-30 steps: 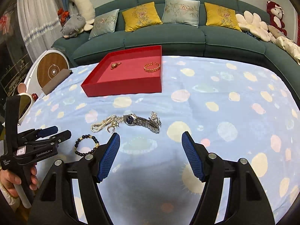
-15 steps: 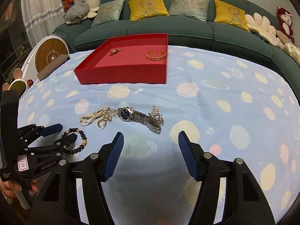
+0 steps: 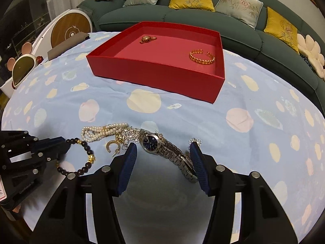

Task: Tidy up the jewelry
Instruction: 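Grasp the dark bead bracelet with the left gripper while the right approaches the silver watch, then close the right gripper on the silver wristwatch band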

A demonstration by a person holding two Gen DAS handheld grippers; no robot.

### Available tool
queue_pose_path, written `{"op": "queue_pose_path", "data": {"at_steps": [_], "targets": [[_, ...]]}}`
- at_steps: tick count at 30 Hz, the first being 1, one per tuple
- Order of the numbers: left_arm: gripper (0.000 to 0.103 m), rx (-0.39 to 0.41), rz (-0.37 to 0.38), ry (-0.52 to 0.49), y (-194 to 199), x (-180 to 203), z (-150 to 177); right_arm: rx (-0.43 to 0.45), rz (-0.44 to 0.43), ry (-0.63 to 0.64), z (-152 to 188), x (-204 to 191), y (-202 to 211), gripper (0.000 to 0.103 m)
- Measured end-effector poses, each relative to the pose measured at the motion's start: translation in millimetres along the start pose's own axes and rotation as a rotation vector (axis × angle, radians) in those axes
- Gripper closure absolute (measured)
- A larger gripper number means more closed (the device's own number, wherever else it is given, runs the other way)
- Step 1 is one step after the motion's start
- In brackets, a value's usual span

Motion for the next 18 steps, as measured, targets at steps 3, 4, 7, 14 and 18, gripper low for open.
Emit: {"op": "queue_pose_path", "data": {"at_steps": [3, 4, 7, 14, 18], "targets": [[0.098, 0.006, 0.021, 0.011, 4, 0, -1, -0.002, -0.003, 0.007, 2, 1, -2, 0.051], [0.098, 0.007, 0.026, 0.014, 5, 1, -1, -0.005, -0.007, 0.013, 2, 0, -1, 0.055], [0.098, 0.013, 0.038, 0.021, 9, 1, -2, -0.038, -0.044, 0.016, 8, -6, 0, 0.081], [0.098, 0.024, 0.043, 0.033, 14, -1, -4, -0.085, -0.105, 0.035, 25, -24, 14, 0.09], [0.098, 0.022, 0.04, 0.035, 12, 1, -4, -0.079, -0.129, -0.013, 24, -22, 20, 0.087]]}}
Point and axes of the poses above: each gripper's, at about its wrist camera, not at the fingertips, and y roughly against the way its jaws point, x to its right, z to its underside, the point moved 8 cm from there along -y, roughly the way its jaws point, and after that the axes turned 7 degrees about -y, right-handed, at the moved point
